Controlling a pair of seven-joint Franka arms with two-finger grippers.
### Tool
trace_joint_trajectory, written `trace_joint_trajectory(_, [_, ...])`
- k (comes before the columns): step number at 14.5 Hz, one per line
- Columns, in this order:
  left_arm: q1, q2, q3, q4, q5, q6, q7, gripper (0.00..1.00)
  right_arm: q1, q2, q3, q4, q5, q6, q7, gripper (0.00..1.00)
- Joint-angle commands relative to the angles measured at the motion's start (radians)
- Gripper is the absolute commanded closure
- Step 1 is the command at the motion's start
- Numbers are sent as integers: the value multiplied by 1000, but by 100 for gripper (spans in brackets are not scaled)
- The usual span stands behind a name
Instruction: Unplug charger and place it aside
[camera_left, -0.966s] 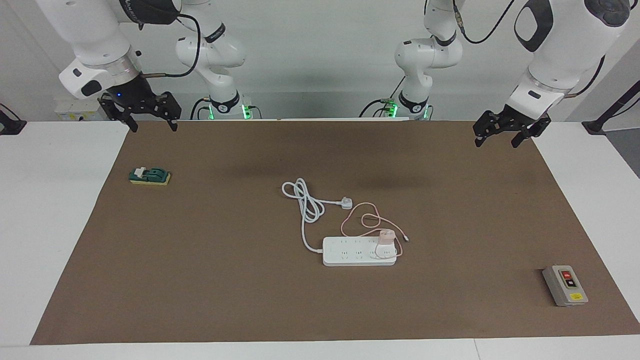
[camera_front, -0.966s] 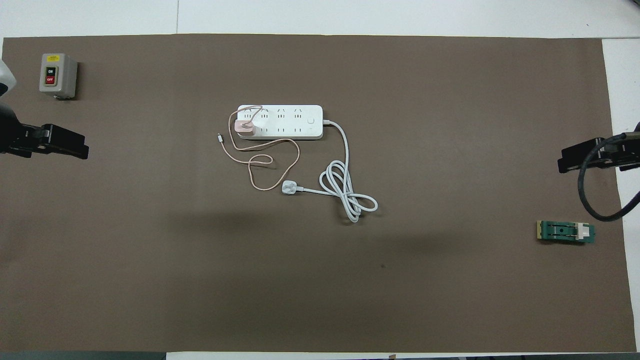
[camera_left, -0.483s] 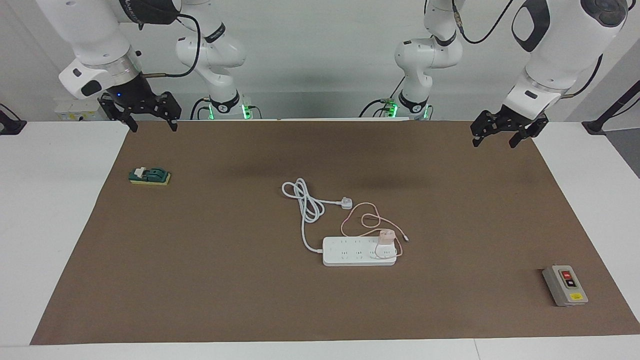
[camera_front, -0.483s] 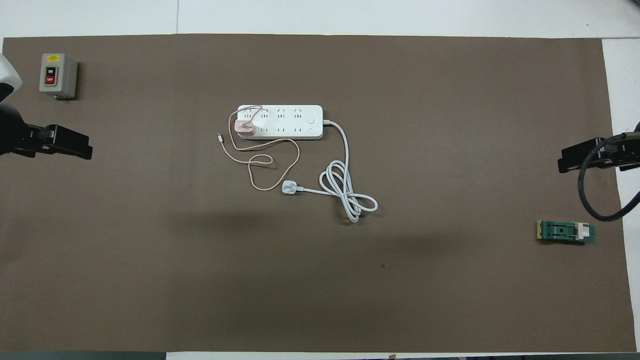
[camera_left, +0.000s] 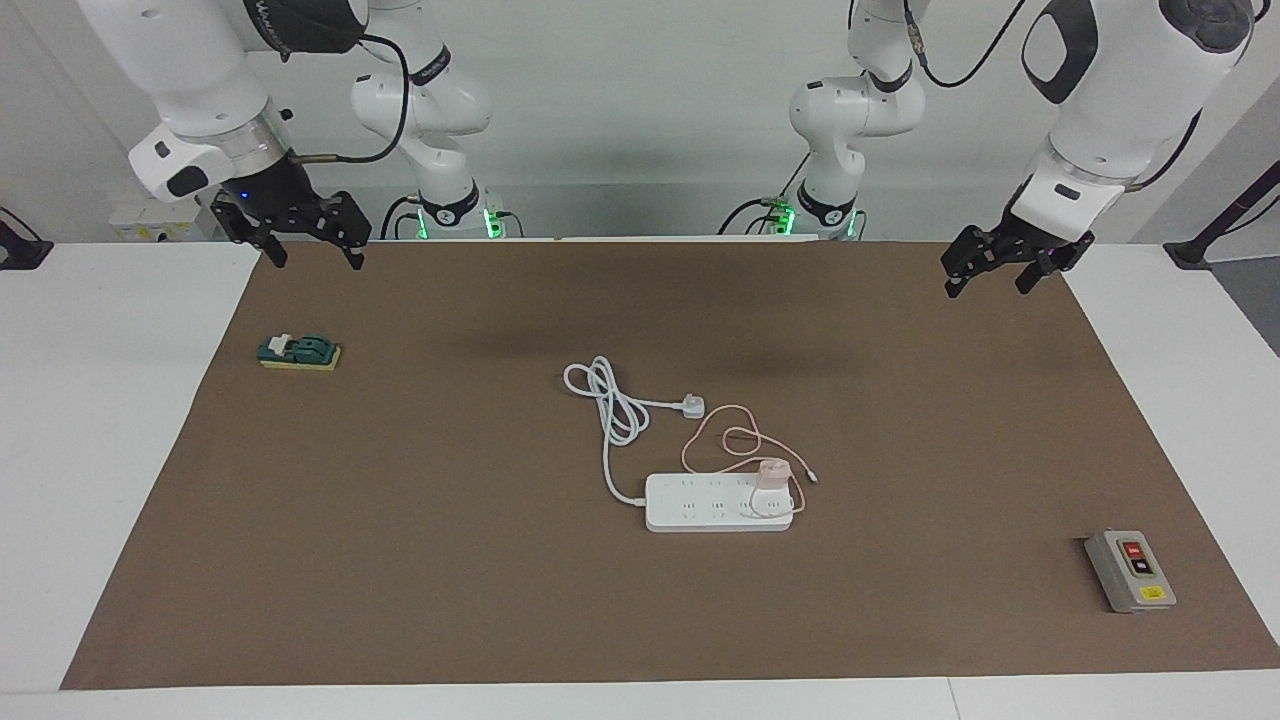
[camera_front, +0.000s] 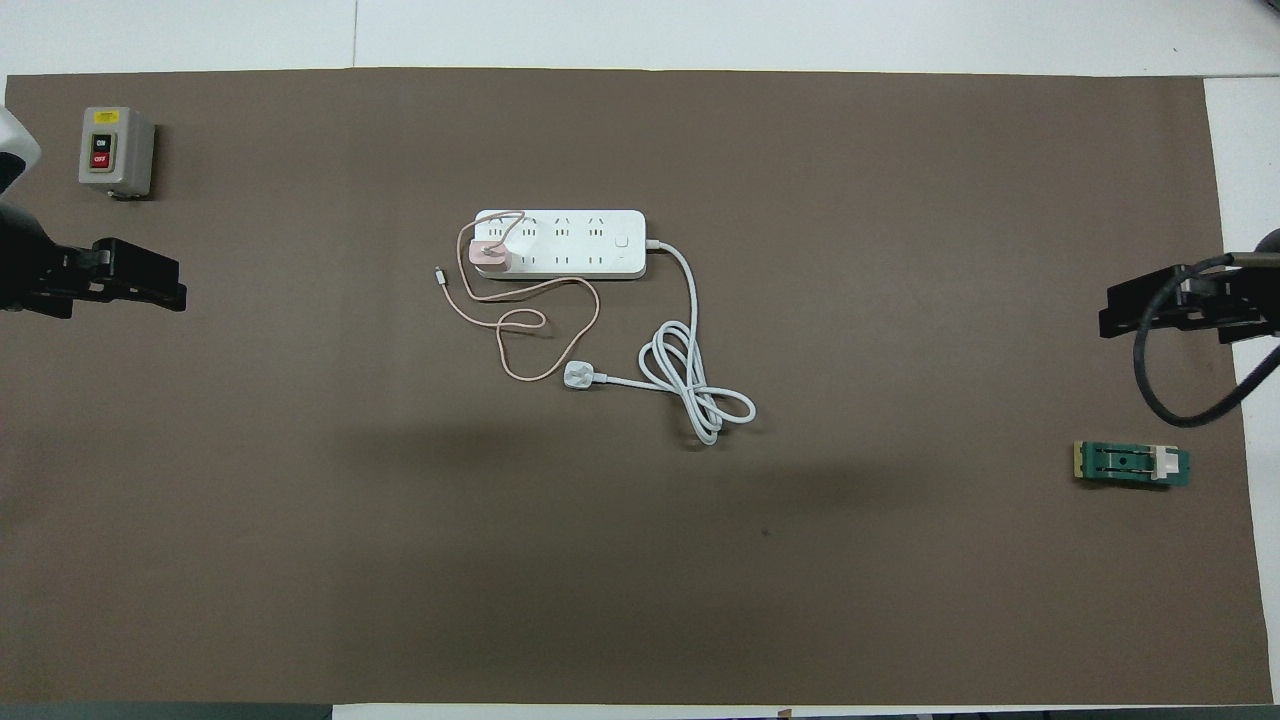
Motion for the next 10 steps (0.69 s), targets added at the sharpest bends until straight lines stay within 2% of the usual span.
trace_joint_trajectory(1, [-29, 25, 3, -23, 4, 36, -189, 0, 65, 42, 2, -51, 75, 66, 273, 0])
trace_joint_trajectory(5, [-92, 160, 3, 62, 2, 42, -503, 0, 183, 188, 2, -41, 245, 230, 719, 0])
trace_joint_trajectory(8, [-144, 304, 4, 197, -1, 62, -830, 0, 265, 311, 0, -11, 385, 402, 985, 0])
trace_joint_trajectory(10, [-163, 380, 7, 257, -19, 77, -992, 0, 295, 436, 0, 89, 446, 440, 1115, 0])
